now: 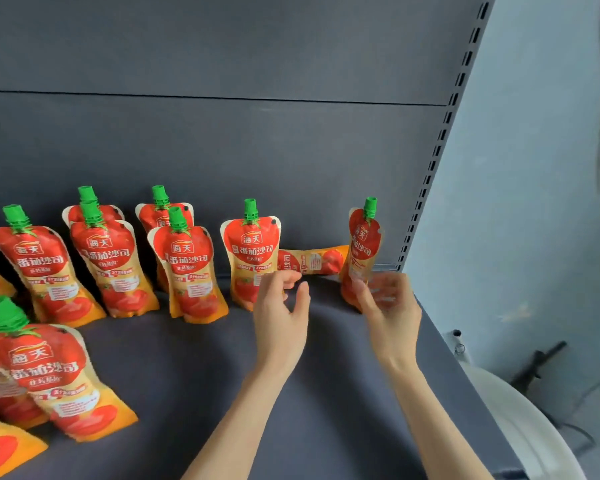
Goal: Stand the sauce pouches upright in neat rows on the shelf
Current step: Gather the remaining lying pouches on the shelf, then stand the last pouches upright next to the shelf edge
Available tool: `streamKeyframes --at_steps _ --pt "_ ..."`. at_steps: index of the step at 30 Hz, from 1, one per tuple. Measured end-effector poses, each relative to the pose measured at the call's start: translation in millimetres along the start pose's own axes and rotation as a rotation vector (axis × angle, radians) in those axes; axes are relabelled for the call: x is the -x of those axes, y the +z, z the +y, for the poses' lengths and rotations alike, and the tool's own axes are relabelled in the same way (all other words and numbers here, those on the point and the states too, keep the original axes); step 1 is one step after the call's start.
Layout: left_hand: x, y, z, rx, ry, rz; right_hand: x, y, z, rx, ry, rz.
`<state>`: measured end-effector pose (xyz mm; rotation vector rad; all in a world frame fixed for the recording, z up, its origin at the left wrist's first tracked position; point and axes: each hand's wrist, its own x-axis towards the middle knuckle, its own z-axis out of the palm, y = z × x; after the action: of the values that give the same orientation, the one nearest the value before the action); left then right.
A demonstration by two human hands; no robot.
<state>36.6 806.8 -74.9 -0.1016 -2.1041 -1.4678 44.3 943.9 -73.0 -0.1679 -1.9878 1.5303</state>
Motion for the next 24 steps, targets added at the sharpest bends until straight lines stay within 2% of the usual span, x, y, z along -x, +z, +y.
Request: streamKeyframes --at_steps 2,5,8,13,19,24 --pt "-2.2 18.9 -1.3 -0.005 -0.023 -0.044 -11.3 -4.7 9.2 0.071 0.060 -0.016" --pt "-7.0 40.1 -6.4 -0.038 -0.049 -0.055 -31.6 3.8 20.7 0.151 0.091 -0.157" --pt "-10.9 56.4 -12.3 -0.113 -0.057 -0.053 -46.1 7.8 28.6 0.135 0.100 -0.229" --pt "-31.0 85.5 -22.1 -0.397 0.070 -0.076 -72.1 -19.2 48.6 0.142 0.061 -0.176" --pt "-51.4 109.2 -20.5 -0.735 0.069 -0.184 -92.7 -45.5 64.9 0.097 0.028 -0.259" --pt "-61.5 111.8 -21.1 -0.675 0.151 -0.257 -100.8 -56.0 69.7 0.066 0.017 -0.265"
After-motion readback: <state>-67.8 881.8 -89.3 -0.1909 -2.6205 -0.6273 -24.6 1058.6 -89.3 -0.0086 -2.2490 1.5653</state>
